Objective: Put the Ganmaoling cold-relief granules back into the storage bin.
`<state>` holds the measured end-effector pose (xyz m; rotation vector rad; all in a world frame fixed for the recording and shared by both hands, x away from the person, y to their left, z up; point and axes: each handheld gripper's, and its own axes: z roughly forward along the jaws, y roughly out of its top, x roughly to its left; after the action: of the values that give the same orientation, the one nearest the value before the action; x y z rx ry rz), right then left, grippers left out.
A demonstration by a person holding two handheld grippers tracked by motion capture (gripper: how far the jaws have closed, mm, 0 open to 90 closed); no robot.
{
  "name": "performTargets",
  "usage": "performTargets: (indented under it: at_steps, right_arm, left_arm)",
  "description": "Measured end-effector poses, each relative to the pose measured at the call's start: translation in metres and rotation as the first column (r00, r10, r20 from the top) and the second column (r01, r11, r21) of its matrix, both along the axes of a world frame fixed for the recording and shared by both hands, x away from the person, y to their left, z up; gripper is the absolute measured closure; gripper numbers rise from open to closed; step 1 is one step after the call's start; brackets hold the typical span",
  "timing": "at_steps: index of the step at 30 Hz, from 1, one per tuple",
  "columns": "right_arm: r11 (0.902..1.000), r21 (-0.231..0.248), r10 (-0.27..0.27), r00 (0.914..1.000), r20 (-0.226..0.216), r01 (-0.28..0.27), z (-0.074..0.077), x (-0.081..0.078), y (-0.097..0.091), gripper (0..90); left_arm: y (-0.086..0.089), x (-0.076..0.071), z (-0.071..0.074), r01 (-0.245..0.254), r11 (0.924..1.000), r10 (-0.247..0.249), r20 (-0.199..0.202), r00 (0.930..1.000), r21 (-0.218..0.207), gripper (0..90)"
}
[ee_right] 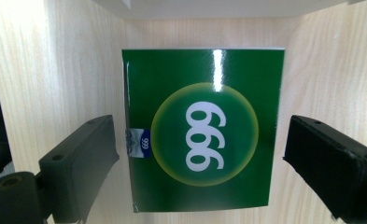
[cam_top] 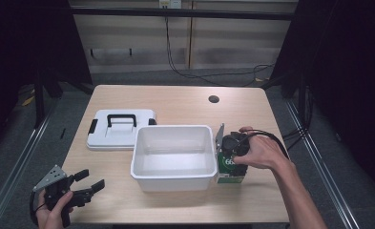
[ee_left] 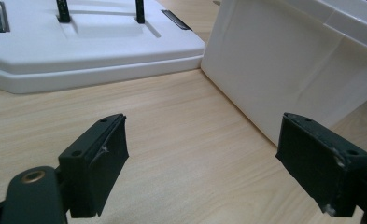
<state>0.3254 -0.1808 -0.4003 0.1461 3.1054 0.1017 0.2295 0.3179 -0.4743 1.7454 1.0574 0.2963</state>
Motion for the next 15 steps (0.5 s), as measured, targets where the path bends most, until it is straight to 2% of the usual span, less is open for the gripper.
performTargets:
  at_steps: [2,5,8,9,15]
  right_arm:
    - [1.0,0.0,0.001,1.0,0.006,-0.001,-0.001,0.0,0.0,8.4]
    - [0.9994,-0.033,0.011,0.9999,0.01,-0.011,-0.005,0.001,0.0,8.4]
    - [0.9993,-0.031,0.019,0.9995,0.025,-0.019,-0.007,0.002,0.001,8.4]
    - [0.9984,-0.042,0.037,0.9992,0.011,-0.037,-0.011,0.002,0.002,8.5]
    - [0.9978,-0.059,0.031,0.9995,-0.004,-0.031,-0.016,0.002,0.004,11.6]
  left_arm:
    - [-0.001,0.0,0.0,0.001,1.0,-0.001,-0.001,1.0,0.002,16.0]
    - [0.0,0.0,0.0,0.0,1.0,0.0,-0.003,1.0,-0.001,16.0]
    - [0.0,0.0,0.0,-0.004,1.0,0.004,-0.001,1.0,0.003,15.9]
    - [0.001,0.0,0.0,-0.003,1.0,0.003,-0.001,1.0,0.002,15.9]
    - [0.001,0.0,0.0,-0.003,1.0,0.003,-0.001,1.0,0.002,15.9]
